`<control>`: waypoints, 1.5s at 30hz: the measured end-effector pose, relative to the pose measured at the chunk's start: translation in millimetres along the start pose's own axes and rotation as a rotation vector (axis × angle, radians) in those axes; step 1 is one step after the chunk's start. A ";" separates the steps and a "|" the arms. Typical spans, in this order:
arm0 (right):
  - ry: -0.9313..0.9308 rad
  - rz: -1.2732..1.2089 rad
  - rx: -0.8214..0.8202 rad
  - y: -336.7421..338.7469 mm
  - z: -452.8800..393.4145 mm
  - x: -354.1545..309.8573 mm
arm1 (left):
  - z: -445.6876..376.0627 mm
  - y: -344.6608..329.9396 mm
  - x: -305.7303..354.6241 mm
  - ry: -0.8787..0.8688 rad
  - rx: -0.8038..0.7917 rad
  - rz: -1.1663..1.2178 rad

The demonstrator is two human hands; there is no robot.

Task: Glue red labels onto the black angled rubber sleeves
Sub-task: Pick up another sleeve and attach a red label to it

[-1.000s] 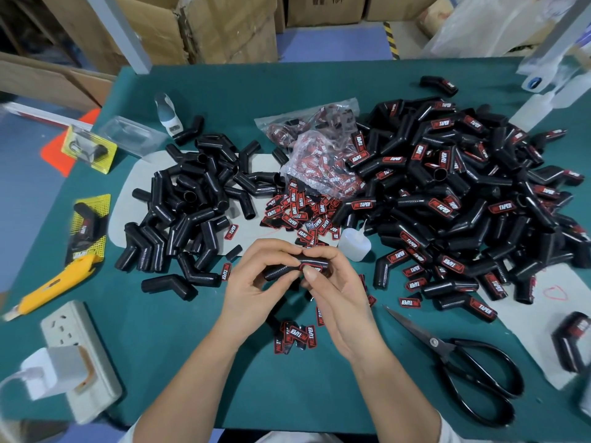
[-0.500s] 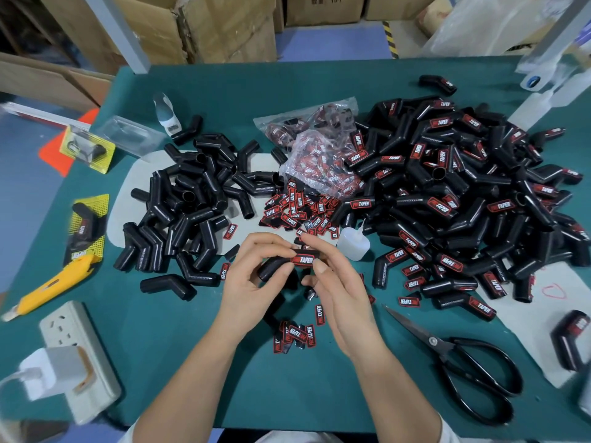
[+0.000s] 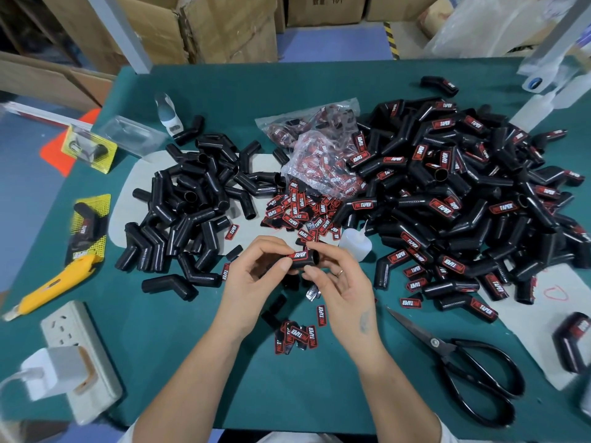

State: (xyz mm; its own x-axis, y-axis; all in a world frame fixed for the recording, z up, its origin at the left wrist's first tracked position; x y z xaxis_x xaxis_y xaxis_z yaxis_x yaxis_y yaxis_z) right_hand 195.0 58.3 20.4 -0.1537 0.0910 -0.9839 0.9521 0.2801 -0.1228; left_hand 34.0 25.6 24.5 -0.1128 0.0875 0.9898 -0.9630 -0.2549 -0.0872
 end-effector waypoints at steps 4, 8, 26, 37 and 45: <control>0.082 0.059 -0.012 1.6 0.0 -2.8 | 0.2 2.2 3.6 -0.058 -0.006 -0.052; 0.162 0.126 -0.023 0.9 2.1 -5.4 | 0.7 1.0 5.2 -0.152 -0.016 -0.115; 0.297 0.238 -0.049 -4.7 8.0 -15.8 | 6.0 1.1 13.0 -0.191 0.070 -0.080; 0.584 0.381 0.418 89.3 4.7 -83.4 | -1.6 8.4 4.4 -0.222 0.036 -0.076; 0.241 0.997 0.476 162.3 -61.0 -58.3 | -16.5 37.4 7.2 -0.346 0.417 -0.841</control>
State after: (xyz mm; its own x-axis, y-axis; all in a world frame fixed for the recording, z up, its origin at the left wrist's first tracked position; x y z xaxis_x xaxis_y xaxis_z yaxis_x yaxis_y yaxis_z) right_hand 342.3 156.8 65.7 0.7327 0.2668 -0.6260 0.6743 -0.4087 0.6150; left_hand -6.9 32.5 26.5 0.7071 0.1260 0.6958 -0.5272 -0.5620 0.6374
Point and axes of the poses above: each hand's wrist, its own z-axis away from the middle knuckle, its own y-axis out of the back of the hand, x = y × z, the point moved 5 cm from there along -z, towards the middle knuckle, and after that the axes turned 9 degrees about y, right-handed, at the moved point
